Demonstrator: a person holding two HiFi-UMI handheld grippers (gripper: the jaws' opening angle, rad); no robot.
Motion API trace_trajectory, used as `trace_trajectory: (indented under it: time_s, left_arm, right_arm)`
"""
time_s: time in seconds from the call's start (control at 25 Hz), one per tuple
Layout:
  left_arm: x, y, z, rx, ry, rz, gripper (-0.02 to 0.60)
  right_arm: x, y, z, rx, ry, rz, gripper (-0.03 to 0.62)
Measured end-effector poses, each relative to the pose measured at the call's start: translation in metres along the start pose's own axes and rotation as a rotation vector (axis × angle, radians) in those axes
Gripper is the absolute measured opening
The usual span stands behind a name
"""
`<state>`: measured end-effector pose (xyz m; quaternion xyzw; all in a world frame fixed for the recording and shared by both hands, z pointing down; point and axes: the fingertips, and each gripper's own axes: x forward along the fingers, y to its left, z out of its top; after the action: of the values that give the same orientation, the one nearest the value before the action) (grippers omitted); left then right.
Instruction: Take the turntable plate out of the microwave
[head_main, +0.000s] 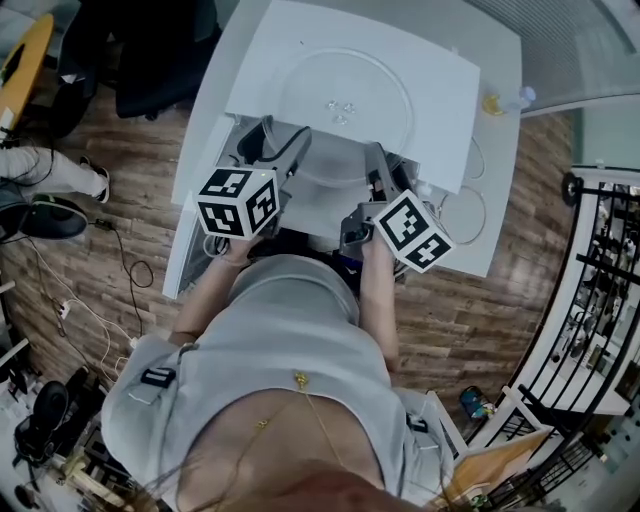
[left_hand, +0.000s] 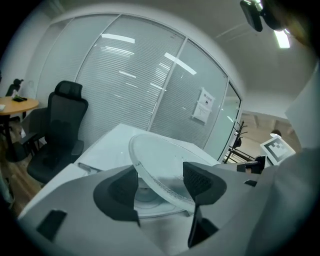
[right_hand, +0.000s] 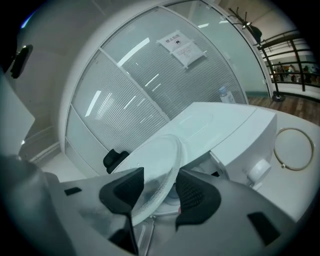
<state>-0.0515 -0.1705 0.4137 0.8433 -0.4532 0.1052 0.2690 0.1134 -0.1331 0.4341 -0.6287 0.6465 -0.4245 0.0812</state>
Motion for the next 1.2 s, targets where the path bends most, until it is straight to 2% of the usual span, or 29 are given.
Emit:
trace_trajectory:
  time_s: [0.32, 0.52, 0.64, 0.76, 0.84, 1.0, 1.12, 1.2]
  left_arm:
    - [0.01, 0.003, 0.005, 0.048, 0.044, -0.01, 0.299]
    - [0.017, 0.004, 0.009, 0.069, 0.069, -0.014, 0.308]
    - [0.025, 0.004, 0.009, 0.149, 0.098, 0.005, 0.319]
    - [0.032, 0.004, 0.01, 0.296, 0.111, 0.053, 0.318]
    - [0.035, 0.003, 0.013, 0.347, 0.106, 0.059, 0.318]
    - [0.037, 0.004, 0.015, 0.33, 0.094, 0.007, 0.318]
    - [0.031, 0.005, 0.019, 0.324, 0.052, -0.016, 0.318]
    - [0.027, 0.005, 0.023, 0.299, 0.019, -0.028, 0.318]
  right_arm:
    - [-0.001, 0.0, -0.001, 0.001, -0.007, -0.015, 0.192]
    - [-0.004, 0.001, -0.003, -0.033, 0.045, 0.041, 0.193]
    - [-0.008, -0.004, -0.007, -0.071, 0.1, 0.058, 0.198]
    - [-0.009, -0.004, -0.016, -0.038, 0.123, 0.086, 0.195]
    - [-0.008, -0.002, -0.02, -0.03, 0.127, 0.099, 0.187]
    - [-0.009, 0.004, -0.018, -0.024, 0.092, 0.112, 0.173]
    - [-0.012, 0.009, -0.02, -0.145, 0.067, 0.133, 0.205]
    - [-0.013, 0.01, -0.021, -0.186, 0.046, 0.148, 0.222]
